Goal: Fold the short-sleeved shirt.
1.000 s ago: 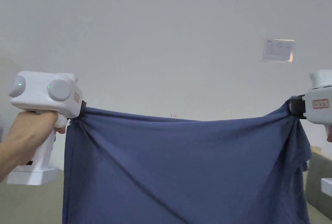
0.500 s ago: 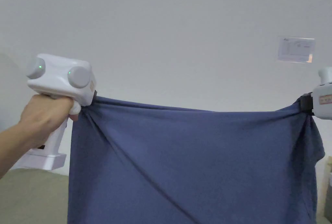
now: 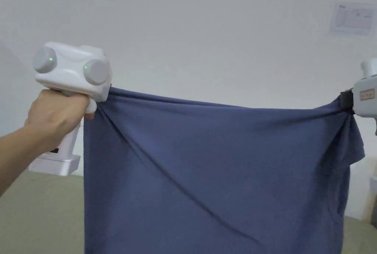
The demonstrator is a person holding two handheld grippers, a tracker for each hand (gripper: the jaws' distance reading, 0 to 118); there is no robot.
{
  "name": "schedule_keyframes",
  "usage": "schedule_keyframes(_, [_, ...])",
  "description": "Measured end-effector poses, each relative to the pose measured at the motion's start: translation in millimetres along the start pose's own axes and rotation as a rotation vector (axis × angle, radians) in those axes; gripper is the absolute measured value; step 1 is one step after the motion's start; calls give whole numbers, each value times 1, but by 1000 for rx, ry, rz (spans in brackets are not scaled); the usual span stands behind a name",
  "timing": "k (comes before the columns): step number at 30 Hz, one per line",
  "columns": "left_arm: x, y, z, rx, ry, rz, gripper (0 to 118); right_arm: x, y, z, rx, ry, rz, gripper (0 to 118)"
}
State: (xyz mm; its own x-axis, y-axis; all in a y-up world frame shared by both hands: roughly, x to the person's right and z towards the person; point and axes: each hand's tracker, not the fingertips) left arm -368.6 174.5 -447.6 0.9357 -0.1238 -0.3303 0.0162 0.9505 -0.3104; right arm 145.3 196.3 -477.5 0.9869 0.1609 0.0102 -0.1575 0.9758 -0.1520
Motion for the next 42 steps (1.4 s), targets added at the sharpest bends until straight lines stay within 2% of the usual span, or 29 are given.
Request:
schedule_keyframes(6, [11, -83, -56, -100, -67, -50, 4, -21, -90, -30, -148, 43, -13, 0])
schedule_keyframes(8, [13, -116, -71, -162, -97, -70, 4, -30, -127, -35, -204, 58, 17, 0])
schedule_keyframes(13, [5, -202, -75, -225, -113, -111, 4, -40, -219, -17, -321, 106, 7, 0])
schedule_keyframes(18, [-17, -283, -40, -326, -166, -140, 4, -39, -294, 37, -384, 163, -76, 0])
schedule_keyframes(21, [-35, -323, -2, -371, -193, -124, 4, -38, -332, 85, -433, 185, -51, 0])
schedule_keyframes(26, [-63, -386, 58, -482, -222, -110, 4, -37, -391, 171, -539, 234, 34, 0])
schedule_keyframes(29, [-80, -414, 98, -517, -218, -90, 4, -33, -416, 220, -562, 248, 46, 0])
schedule_keyframes(31, [-89, -429, 124, -526, -212, -76, 4, -28, -429, 247, -578, 261, 18, 0])
schedule_keyframes(34, [-98, -451, 158, -544, -221, -75, 4, -21, -448, 286, -606, 260, -76, 0])
schedule_keyframes(36, [-102, -462, 177, -550, -221, -89, 4, -17, -456, 309, -598, 255, -78, 0])
schedule_keyframes(39, [-111, -475, 206, -556, -224, -68, 4, -7, -468, 335, -614, 252, -144, 0])
schedule_keyframes(42, [-115, -488, 220, -571, -234, -45, 4, -4, -478, 348, -624, 242, -154, 0])
